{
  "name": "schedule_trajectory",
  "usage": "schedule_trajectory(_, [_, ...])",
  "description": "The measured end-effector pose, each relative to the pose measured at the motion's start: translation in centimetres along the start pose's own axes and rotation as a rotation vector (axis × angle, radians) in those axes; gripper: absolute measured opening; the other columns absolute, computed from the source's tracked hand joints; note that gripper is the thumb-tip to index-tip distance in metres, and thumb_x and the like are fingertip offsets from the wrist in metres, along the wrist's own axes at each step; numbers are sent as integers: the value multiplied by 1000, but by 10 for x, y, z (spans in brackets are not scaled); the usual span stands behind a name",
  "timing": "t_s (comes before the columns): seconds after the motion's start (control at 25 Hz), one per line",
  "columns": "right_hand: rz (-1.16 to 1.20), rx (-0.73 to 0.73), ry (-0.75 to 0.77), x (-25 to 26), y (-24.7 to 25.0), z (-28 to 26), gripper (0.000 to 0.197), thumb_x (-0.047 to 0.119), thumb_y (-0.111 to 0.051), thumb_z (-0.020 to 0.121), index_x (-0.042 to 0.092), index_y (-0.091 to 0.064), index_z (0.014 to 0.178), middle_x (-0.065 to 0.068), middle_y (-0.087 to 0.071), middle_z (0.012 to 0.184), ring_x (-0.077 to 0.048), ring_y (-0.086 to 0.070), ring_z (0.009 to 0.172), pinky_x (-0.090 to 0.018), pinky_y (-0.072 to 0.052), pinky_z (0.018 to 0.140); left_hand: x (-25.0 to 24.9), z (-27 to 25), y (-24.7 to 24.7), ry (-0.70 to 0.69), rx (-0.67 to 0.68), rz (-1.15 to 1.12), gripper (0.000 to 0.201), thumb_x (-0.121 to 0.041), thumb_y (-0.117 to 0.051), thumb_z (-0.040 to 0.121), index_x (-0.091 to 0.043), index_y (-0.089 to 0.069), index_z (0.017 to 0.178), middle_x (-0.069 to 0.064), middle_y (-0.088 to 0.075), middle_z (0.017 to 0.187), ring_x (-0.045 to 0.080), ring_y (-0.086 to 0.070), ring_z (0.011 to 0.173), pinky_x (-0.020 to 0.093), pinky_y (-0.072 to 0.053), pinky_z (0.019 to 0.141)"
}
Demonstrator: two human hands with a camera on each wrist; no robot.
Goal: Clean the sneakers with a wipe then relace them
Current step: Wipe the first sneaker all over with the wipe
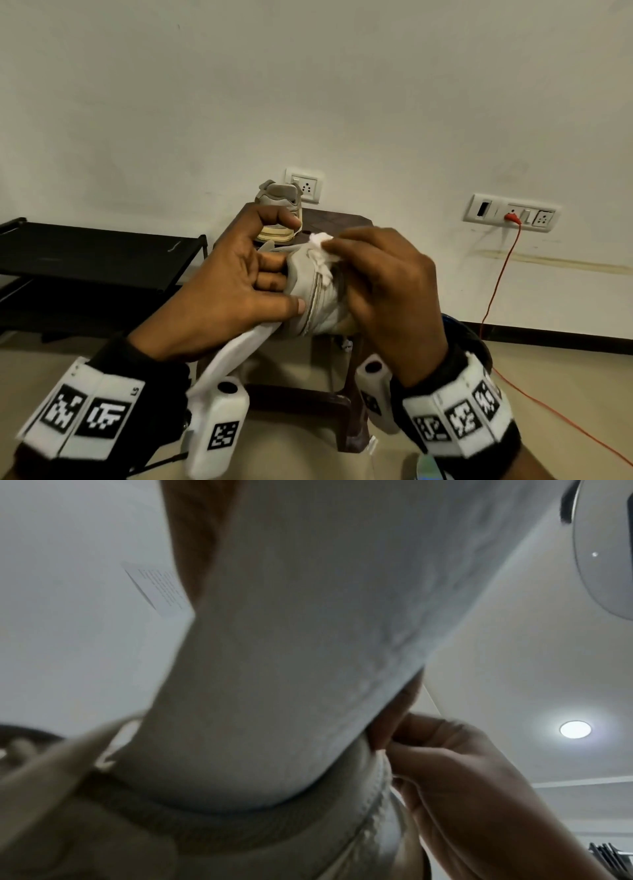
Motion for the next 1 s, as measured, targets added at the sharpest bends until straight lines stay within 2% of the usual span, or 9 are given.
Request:
schedule_trajectory(0.12, [8, 118, -13, -4, -16, -1, 22, 10, -60, 78, 7, -72, 96, -8, -69, 95, -21, -63, 88, -32, -53, 75, 11, -2, 3, 41, -26, 13, 73, 21, -69, 63, -22, -42, 115, 14, -73, 96, 32, -73, 81, 37, -60, 66])
schedule_trajectory(0.24, [5, 221, 55, 4, -25, -21, 24, 6, -67, 76, 7, -71, 99, -9, -69, 99, -22, -63, 91, -32, -54, 77, 22, -1, 8, 87, -16, 16, 73, 27, -66, 67, -25, -42, 113, 11, -74, 98, 31, -73, 81, 36, -59, 64])
schedule_trajectory(0.4, [44, 298, 123, 10, -39, -44, 25, 16, -53, 84, 8, -71, 99, -7, -69, 98, -19, -63, 87, -30, -55, 74, 34, 5, 18, 118, -26, 9, 72, 19, -74, 61, -22, -41, 110, 13, -74, 94, 28, -73, 74, 33, -59, 60])
schedule_trajectory(0.52, [23, 185, 98, 7, -38, -48, 27, 22, -50, 95, 5, -72, 97, -9, -70, 95, -20, -63, 85, -33, -53, 72, 39, 9, 20, 123, -25, -12, 65, 24, -70, 63, -14, -38, 106, 13, -74, 82, 22, -71, 61, 27, -56, 52])
schedule_trajectory(0.6, [29, 109, 28, -6, -30, -41, 33, 23, -45, 97, 3, -72, 96, -11, -70, 94, -21, -63, 85, -31, -52, 74, 40, 11, 17, 120, -5, -21, 65, 20, -73, 60, -14, -38, 103, 13, -73, 77, 21, -70, 57, 27, -55, 50])
schedule_trajectory(0.72, [5, 45, -77, -29, -13, -24, 25, 20, -56, 84, 4, -72, 95, -10, -69, 95, -21, -63, 87, -33, -53, 75, 35, 13, 7, 73, 34, -22, 61, -4, -79, 51, -20, -43, 98, 18, -71, 79, 28, -70, 62, 32, -57, 54])
schedule_trajectory(0.84, [29, 20, -60, -31, 5, -17, 24, 16, -57, 83, 4, -72, 97, -9, -69, 98, -20, -63, 92, -31, -52, 78, 22, 16, 7, -18, 4, -29, 54, -8, -76, 51, -25, -45, 93, 27, -66, 78, 42, -62, 59, 38, -58, 56])
schedule_trajectory(0.88, [32, 29, -28, -25, 8, -19, 22, 13, -58, 83, 4, -72, 97, -9, -69, 99, -20, -62, 93, -29, -51, 80, 18, 17, 8, -47, -4, -56, 55, -6, -76, 52, -24, -44, 93, 26, -67, 80, 41, -63, 59, 37, -58, 57])
schedule_trajectory(1.0, [-13, 72, 64, -7, 5, -25, 20, 11, -60, 84, 3, -71, 99, -10, -69, 100, -19, -60, 95, -27, -50, 82, 11, 22, 12, -71, 1, -133, 60, 2, -75, 52, -17, -37, 94, 16, -72, 79, 22, -70, 60, 28, -56, 54])
Point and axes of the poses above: each hand's wrist, its own z-axis towards the middle knuckle, its own y-axis out of the back of the hand, x = y × z, the point moved 8 cm from there along z, towards the middle knuckle
